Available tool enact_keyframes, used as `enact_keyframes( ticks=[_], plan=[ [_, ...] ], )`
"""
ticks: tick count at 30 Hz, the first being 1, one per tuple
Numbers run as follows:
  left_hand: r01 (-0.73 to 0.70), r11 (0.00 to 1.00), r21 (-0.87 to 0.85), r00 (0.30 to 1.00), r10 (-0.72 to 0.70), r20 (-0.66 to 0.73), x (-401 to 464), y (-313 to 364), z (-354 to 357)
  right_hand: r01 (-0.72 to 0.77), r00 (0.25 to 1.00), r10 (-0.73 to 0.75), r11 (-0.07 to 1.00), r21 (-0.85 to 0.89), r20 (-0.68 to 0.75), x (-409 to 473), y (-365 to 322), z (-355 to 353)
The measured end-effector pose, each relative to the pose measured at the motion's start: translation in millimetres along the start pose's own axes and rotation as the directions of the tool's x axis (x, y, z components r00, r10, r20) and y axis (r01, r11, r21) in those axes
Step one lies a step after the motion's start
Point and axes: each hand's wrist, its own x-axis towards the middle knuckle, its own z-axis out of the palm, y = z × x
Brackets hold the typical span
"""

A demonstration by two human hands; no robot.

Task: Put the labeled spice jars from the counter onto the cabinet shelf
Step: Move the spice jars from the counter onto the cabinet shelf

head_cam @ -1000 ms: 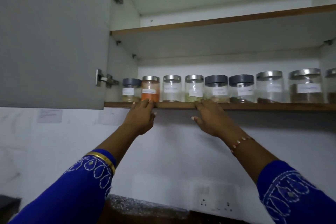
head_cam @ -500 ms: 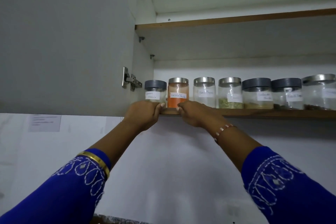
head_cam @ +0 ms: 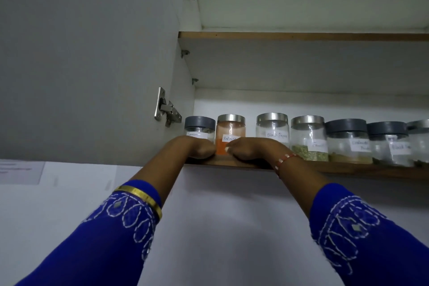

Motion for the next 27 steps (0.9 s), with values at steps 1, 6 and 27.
enact_keyframes(
  ticks=[1,6,27],
  plan=[
    [0.023,1.0,-0.012,1.0,-0.023,0.001,2,1,-1,-0.014,1.0,0.014,1.0,0.002,0.023,3,-1,-1],
    [0.091,0.996,0.003,0.993,-0.091,0.079,11,1,-9,-0.097,0.988,0.088,0.993,0.069,0.123,18,-3,-4],
    [-0.014,0.988,0.152,1.0,0.017,-0.021,33,-7,-10,-0.124,0.962,-0.006,0.88,-0.458,-0.272,46,20,21]
  ],
)
